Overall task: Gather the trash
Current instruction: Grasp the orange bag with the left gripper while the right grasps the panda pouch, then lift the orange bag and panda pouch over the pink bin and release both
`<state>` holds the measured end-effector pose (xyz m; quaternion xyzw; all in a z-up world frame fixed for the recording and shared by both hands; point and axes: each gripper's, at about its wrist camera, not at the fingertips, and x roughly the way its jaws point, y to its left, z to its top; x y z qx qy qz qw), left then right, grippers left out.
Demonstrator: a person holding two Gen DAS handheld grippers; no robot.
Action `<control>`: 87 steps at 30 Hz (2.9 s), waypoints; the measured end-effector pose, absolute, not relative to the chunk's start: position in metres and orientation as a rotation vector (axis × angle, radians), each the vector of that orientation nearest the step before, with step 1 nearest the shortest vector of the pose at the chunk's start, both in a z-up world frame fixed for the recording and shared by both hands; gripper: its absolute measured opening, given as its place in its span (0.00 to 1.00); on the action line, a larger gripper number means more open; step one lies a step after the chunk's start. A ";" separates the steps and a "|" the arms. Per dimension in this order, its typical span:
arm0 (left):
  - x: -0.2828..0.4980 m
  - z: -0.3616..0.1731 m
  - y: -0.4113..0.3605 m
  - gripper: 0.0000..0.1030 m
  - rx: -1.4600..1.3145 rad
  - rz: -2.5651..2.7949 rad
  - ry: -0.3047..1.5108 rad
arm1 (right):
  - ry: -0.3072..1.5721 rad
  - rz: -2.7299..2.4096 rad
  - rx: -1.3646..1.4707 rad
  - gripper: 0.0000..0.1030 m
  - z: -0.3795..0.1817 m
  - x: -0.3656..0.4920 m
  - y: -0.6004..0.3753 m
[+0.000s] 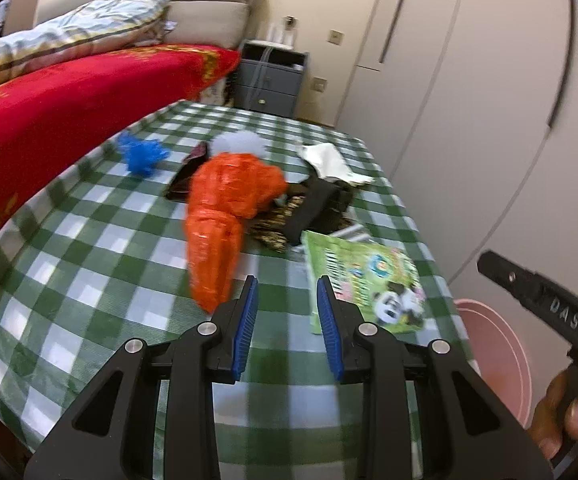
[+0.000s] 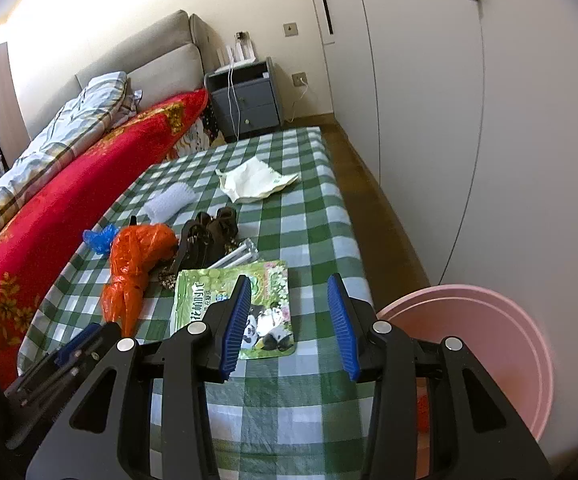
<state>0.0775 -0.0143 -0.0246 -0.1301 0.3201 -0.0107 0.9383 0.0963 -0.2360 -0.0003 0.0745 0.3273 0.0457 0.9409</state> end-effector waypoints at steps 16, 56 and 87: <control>0.101 -0.042 0.017 0.30 -0.299 0.110 0.689 | 0.819 0.101 0.202 0.42 -0.054 0.143 -0.222; 0.111 -0.040 0.023 0.04 -0.337 0.068 0.701 | 0.669 0.267 0.130 0.02 -0.011 0.115 -0.187; 0.043 0.021 -0.008 0.03 -0.205 -0.035 0.551 | 0.482 0.184 0.029 0.01 0.072 0.028 -0.214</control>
